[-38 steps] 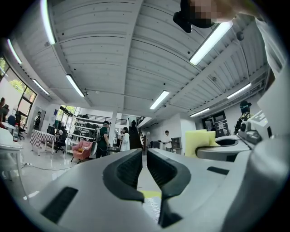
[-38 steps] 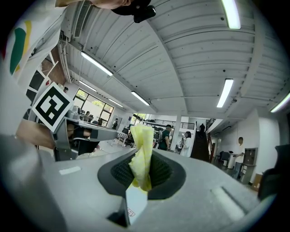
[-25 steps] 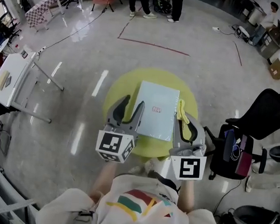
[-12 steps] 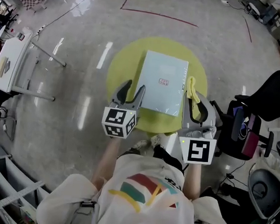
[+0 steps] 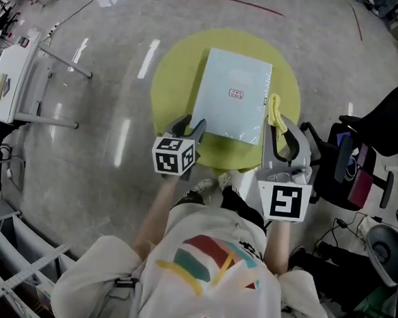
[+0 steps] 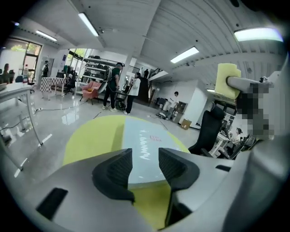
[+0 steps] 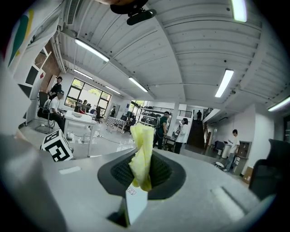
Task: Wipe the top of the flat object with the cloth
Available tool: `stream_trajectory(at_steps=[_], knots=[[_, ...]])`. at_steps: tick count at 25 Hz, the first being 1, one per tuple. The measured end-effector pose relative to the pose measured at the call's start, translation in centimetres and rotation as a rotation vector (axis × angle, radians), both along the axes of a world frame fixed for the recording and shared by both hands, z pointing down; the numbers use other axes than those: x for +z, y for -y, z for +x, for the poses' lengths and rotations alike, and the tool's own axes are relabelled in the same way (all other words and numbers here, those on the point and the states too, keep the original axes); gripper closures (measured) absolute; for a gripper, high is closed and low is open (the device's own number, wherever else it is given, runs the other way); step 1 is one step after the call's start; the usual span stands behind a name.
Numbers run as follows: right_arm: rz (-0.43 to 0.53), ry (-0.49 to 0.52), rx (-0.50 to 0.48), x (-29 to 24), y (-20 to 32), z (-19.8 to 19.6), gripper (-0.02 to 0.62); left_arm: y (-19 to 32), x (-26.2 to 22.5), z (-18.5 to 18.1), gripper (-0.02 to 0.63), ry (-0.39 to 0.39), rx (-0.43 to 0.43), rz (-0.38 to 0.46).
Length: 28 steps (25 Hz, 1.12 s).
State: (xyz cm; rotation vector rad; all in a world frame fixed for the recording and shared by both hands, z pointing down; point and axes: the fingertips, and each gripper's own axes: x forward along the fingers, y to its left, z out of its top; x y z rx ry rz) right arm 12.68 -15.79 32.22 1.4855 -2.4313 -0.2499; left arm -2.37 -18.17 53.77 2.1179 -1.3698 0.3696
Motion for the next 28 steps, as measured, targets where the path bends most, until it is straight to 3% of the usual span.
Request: stream_trajectory(at_steps=[8,20,28], knots=[[-0.049,-0.018,0.005,1.6,-0.7,0.2,0.565,-1.2,5.1,-1.3,0.426,-0.043,-0.086,-0.147],[-0.095,-0.083,-0.035,3.7,-1.3,-0.4,0.565,-1.1,6.8,-1.9,0.433,-0.1,-0.121,-0.208],[-0.172,-0.159,-0.029,6.4,0.3,-0.3,0.565,-1.1,6.9,-1.8,0.434,-0.075,-0.12,-0.201]])
